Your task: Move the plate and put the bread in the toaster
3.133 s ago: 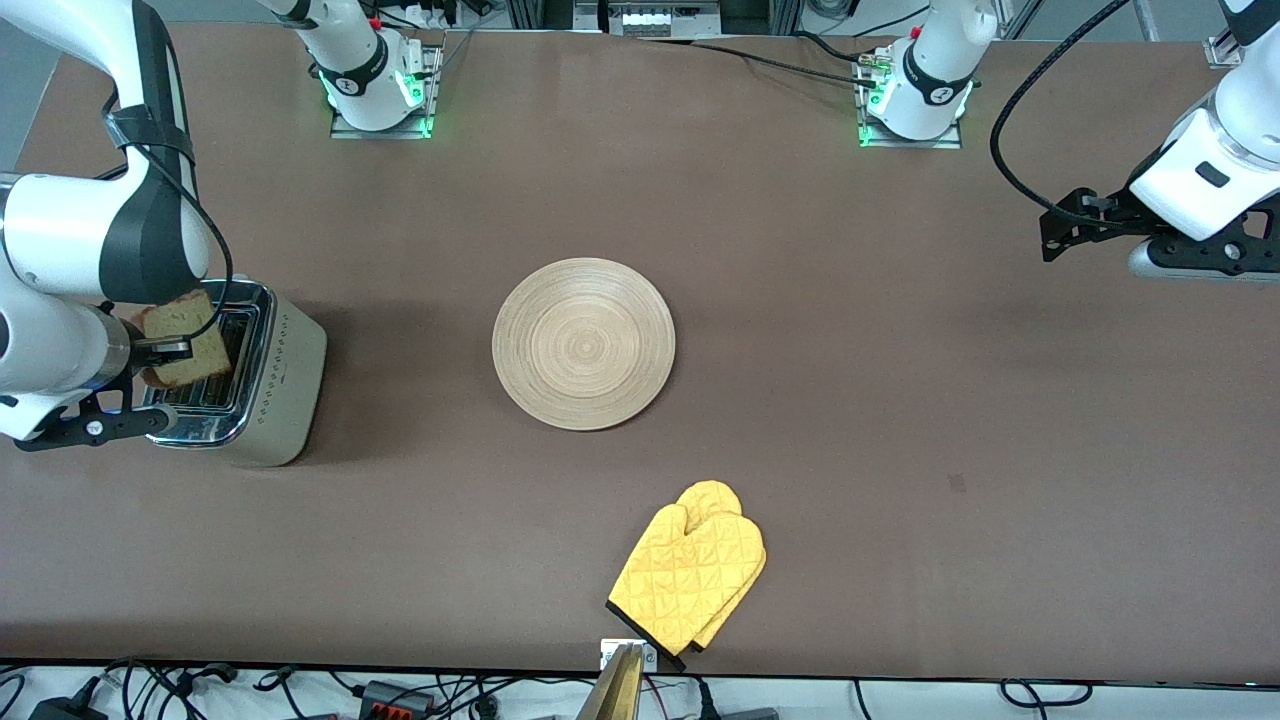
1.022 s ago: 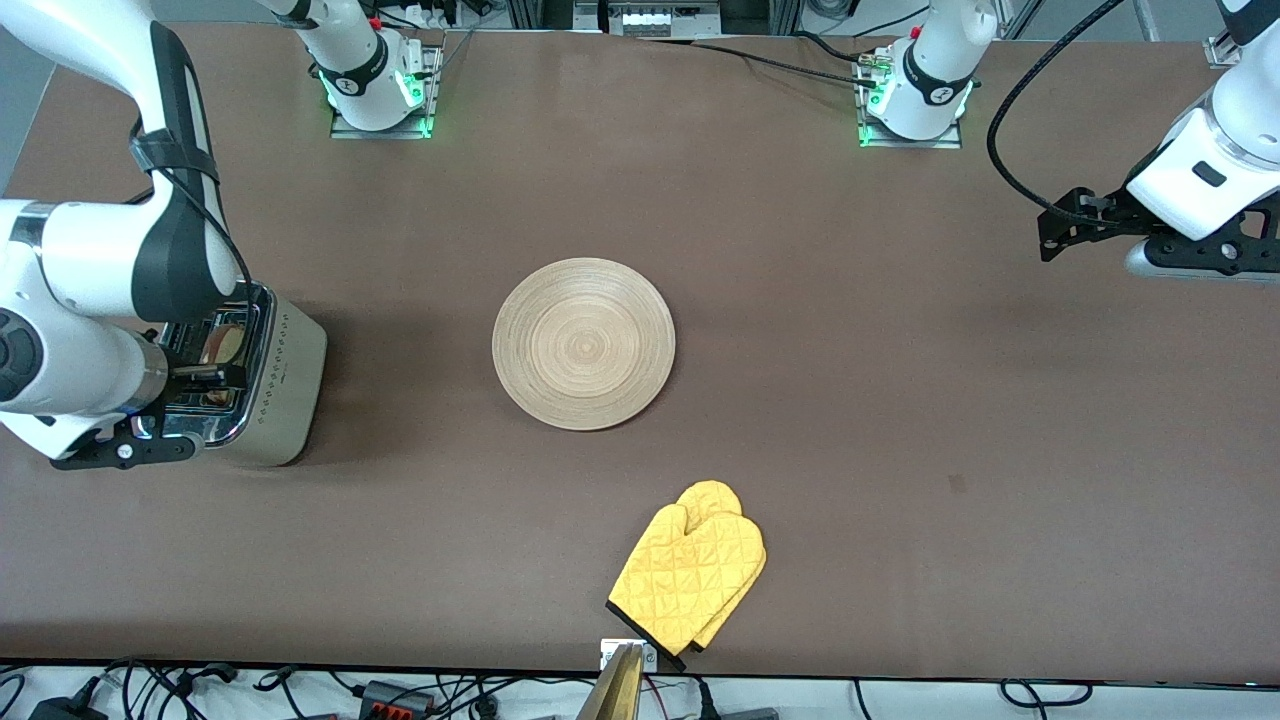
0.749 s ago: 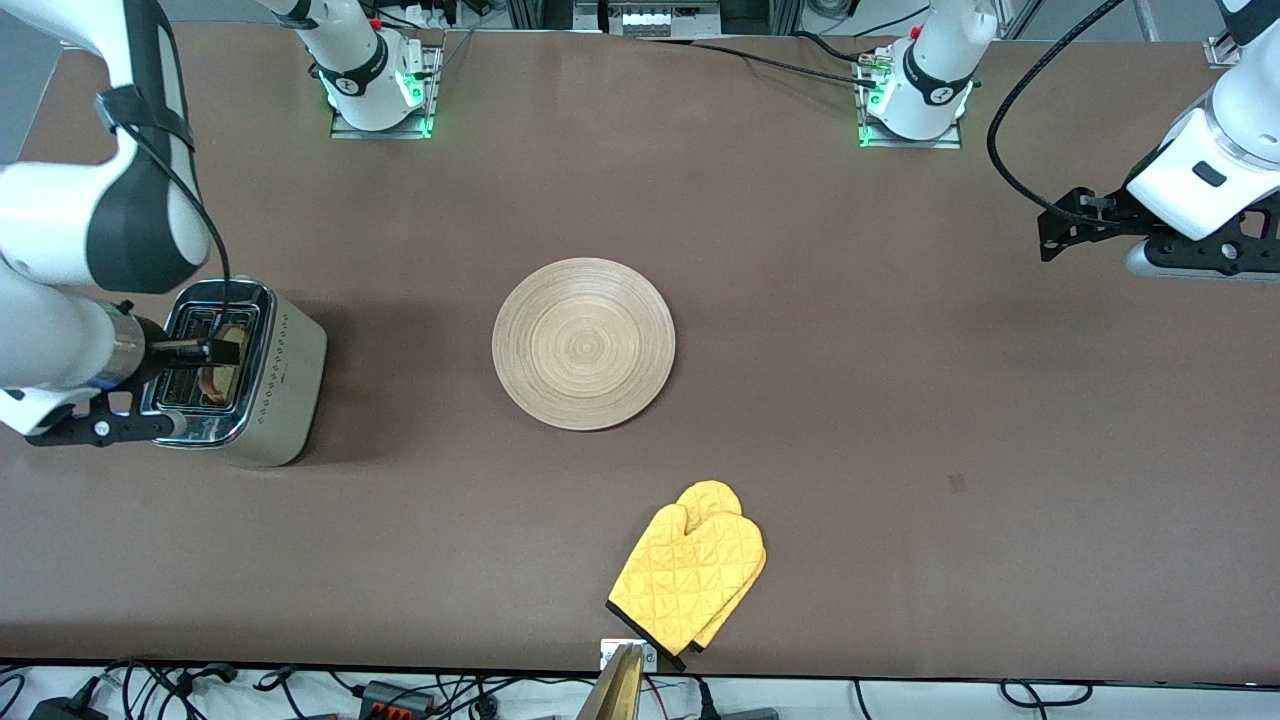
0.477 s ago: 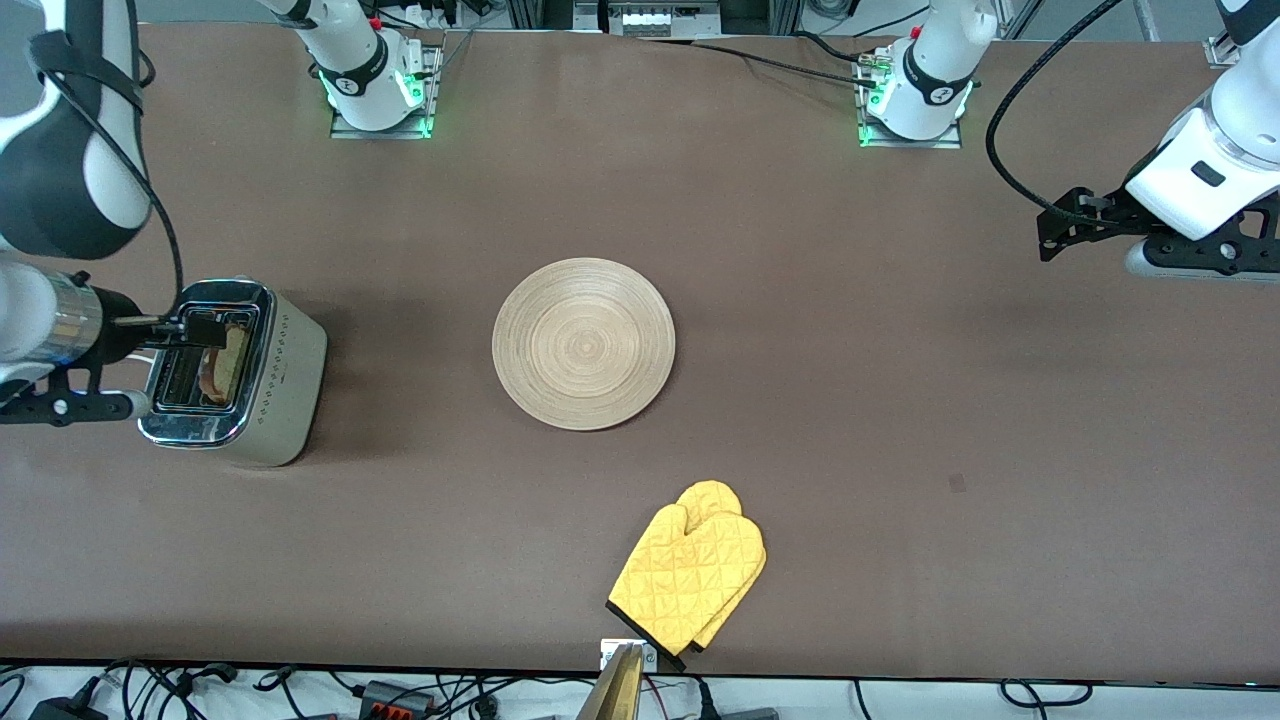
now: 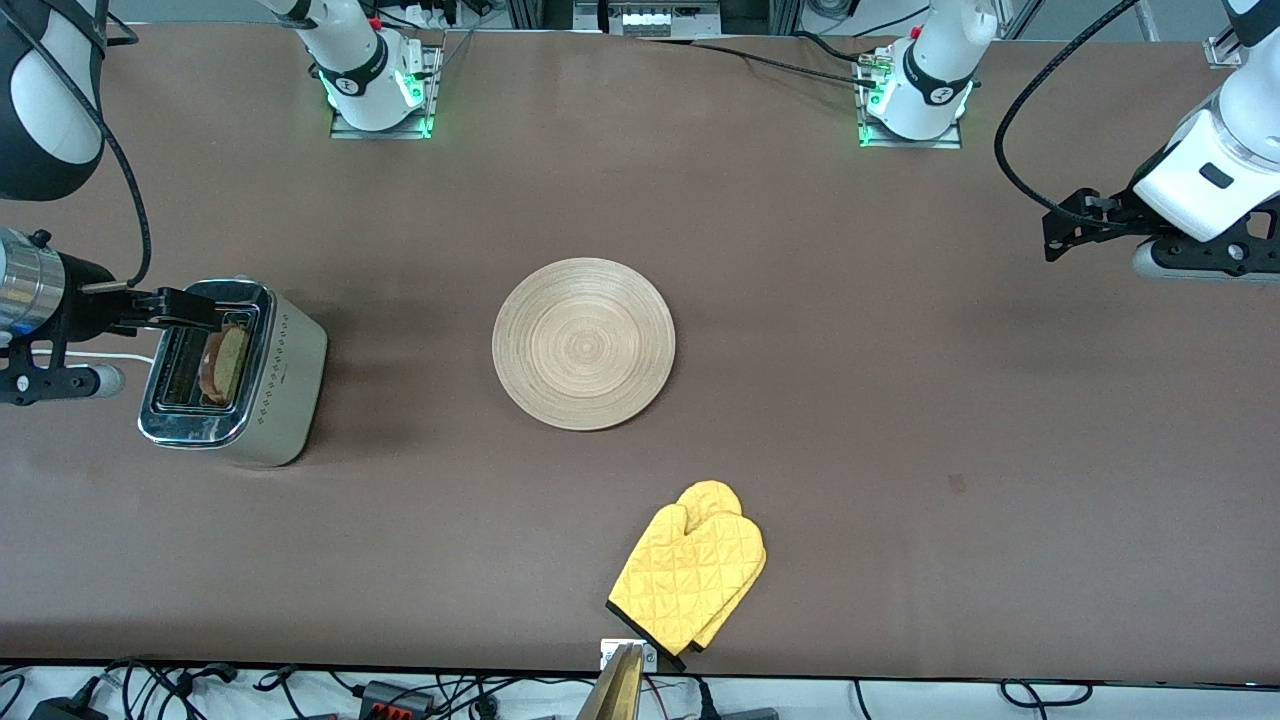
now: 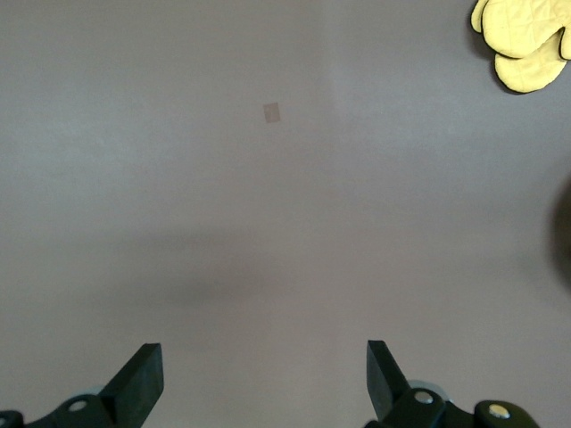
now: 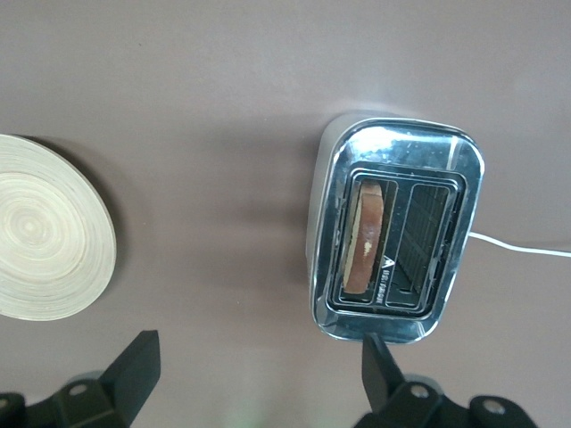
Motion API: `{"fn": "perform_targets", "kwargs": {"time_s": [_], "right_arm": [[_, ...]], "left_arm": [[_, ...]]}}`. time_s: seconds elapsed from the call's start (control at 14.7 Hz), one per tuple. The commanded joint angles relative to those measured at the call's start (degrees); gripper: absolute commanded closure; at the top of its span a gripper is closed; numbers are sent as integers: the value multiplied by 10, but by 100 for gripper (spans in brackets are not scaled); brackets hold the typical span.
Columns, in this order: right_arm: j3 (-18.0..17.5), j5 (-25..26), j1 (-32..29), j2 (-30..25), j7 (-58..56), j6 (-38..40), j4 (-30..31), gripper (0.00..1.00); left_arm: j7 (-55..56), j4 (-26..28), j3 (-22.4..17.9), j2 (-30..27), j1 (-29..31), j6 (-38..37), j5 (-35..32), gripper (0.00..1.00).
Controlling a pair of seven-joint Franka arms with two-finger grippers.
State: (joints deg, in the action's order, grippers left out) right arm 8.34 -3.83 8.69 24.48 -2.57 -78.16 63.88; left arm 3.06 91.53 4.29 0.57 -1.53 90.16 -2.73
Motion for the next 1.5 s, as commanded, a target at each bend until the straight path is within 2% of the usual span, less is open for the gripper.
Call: {"fn": "perform_targets", "kwargs": {"time_s": [0.0, 0.54, 0.82, 1.02, 1.09, 1.23, 1.29, 1.43], "right_arm": [[-5, -11, 2, 7, 3, 6, -23, 0], [0, -11, -17, 7, 1, 3, -22, 0], [1, -13, -44, 5, 0, 14, -19, 0], [0, -7, -41, -9, 5, 40, -15, 0], [-2, -12, -46, -31, 7, 34, 16, 0], [-19, -21, -80, -84, 1, -44, 110, 0], [-45, -20, -102, -103, 1, -58, 136, 0], [-60, -2, -107, -130, 3, -71, 165, 0]], "left_arm": [[-2, -17, 2, 8, -5, -10, -8, 0], [-2, -17, 4, 8, -7, -8, -7, 0], [2, -17, 5, 8, -4, -9, -7, 0], [16, -16, 6, 7, -5, -10, -7, 0], [25, -15, 6, 7, -5, -10, -7, 0], [29, -15, 5, 8, -4, -10, -7, 0], [28, -15, 6, 7, -4, -10, -7, 0], [28, -17, 7, 7, -7, -10, -9, 0]]}}
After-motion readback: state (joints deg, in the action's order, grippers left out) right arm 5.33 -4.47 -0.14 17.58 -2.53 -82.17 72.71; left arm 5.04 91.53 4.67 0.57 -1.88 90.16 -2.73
